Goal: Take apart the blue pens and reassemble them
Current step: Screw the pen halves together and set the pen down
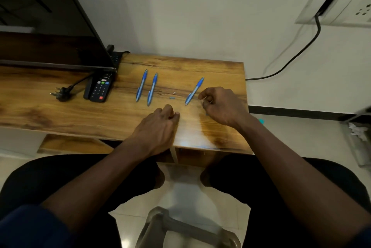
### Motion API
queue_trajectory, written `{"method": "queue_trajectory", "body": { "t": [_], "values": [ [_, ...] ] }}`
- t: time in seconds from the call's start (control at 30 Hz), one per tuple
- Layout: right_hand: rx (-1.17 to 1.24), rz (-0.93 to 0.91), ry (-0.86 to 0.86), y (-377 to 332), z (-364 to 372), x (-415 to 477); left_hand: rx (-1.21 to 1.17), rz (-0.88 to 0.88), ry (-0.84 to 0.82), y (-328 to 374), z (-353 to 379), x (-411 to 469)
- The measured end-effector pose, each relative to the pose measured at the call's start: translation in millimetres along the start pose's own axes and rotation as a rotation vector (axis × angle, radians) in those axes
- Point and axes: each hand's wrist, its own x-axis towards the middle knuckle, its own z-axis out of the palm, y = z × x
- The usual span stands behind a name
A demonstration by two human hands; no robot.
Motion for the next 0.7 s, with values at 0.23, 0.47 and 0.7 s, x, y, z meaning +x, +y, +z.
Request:
{"method": "queue_trajectory", "body": {
  "t": [0.23,0.47,0.7],
  "values": [
    [-0.028,-0.036,-0.063,-4.3,6.6,-36.0,0.111,0.044,0.054,4.2,27.9,-35.2],
    [0.048,-0.027,-0.006,-12.3,7.2,-52.6,-0.137,0.141,0.324,-9.4,61.2,-53.6],
    [0.085,-0.054,0.13,-17.7,5.3,-57.7,-0.196,0.248,0.452,-15.5,63.9,-47.5]
  ]
}}
